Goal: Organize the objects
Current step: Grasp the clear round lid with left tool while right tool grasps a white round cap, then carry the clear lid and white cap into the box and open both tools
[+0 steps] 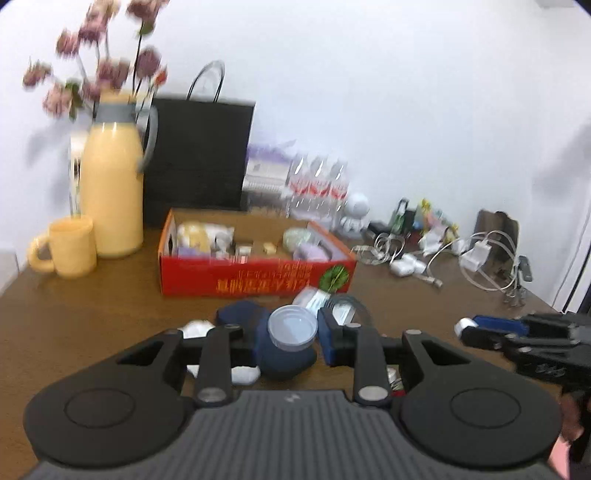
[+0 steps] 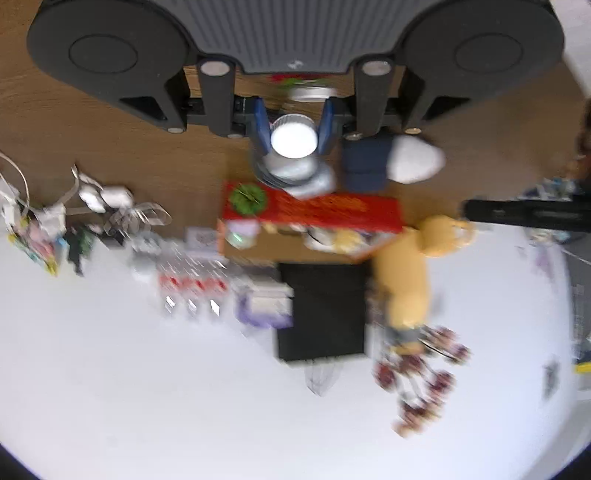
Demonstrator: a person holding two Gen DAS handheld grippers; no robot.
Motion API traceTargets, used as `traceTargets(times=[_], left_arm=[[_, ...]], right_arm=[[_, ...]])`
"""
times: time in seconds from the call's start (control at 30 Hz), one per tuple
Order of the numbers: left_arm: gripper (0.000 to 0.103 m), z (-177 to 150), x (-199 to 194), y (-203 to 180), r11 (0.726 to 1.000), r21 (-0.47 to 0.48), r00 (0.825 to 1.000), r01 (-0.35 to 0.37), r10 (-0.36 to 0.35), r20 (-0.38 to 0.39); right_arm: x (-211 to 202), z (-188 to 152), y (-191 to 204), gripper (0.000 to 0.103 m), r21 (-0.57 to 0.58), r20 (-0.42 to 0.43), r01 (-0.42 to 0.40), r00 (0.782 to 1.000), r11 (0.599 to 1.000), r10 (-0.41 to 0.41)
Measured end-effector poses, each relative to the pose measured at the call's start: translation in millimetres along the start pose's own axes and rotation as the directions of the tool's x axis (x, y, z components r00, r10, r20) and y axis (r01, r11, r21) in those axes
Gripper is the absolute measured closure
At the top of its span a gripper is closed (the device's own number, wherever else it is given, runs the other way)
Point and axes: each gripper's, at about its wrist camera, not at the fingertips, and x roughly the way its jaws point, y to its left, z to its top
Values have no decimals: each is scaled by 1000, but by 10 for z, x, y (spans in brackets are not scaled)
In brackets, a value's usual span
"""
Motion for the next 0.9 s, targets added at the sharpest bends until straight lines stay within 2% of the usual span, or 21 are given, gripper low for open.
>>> traceTargets(times=[0.07, 0.13, 0.2, 0.27, 0.33, 0.43, 0.5, 0.57, 0.67, 0.7, 0.77, 0.87, 0.9], left_arm=[[73, 152, -93, 9, 999, 33, 999, 24, -25, 44], [73, 380, -61, 74, 996, 41, 995, 78, -81, 66], [73, 666, 112, 159, 992, 47, 991, 118, -121, 56], [73, 989, 461, 234, 992, 61, 993, 112, -114, 35], [73, 1296, 960, 306, 994, 64, 996, 84, -84, -2], [73, 1584, 1854, 479, 1000, -25, 994, -4, 2, -105], [73, 1617, 2523, 547, 997, -27, 979, -77, 71, -192], [73, 1578, 3055, 626, 995, -13, 959, -100, 93, -268], [73, 1464, 3757, 792, 997, -37, 909, -61, 41, -416], [73, 1424, 3908, 829, 998, -33, 899, -55, 35, -437], [73, 1350, 4112, 869, 999, -10, 894, -42, 33, -447], [61, 1243, 4230, 952, 999, -21, 895, -48, 33, -445], [58, 1223, 4223, 975, 999, -31, 896, -42, 24, -444]], right_arm=[[-235, 143, 43, 76, -19, 44, -42, 998, 999, 43], [-334, 385, 0, 76, -31, 90, -86, 992, 996, 89], [-269, 635, -50, 76, -49, 109, -105, 988, 993, 110], [-16, 950, -96, 76, -78, 109, -100, 988, 992, 108], [400, 1314, -162, 76, -69, 92, -96, 990, 993, 102], [1315, 1848, -258, 76, -65, 5, -77, 997, 995, 78], [2006, 2080, -307, 76, -94, -68, -35, 997, 995, 29], [2709, 2218, -404, 76, -60, -144, -21, 989, 998, 13], [3711, 2170, -555, 76, 29, -289, -58, 955, 998, 64], [3971, 2124, -570, 76, 31, -322, -68, 944, 997, 75], [4413, 1987, -589, 76, 18, -376, -49, 925, 999, 52], [4879, 1786, -651, 76, 19, -447, 2, 895, 1000, 6], [4951, 1730, -679, 75, 26, -451, 15, 893, 1000, -2]])
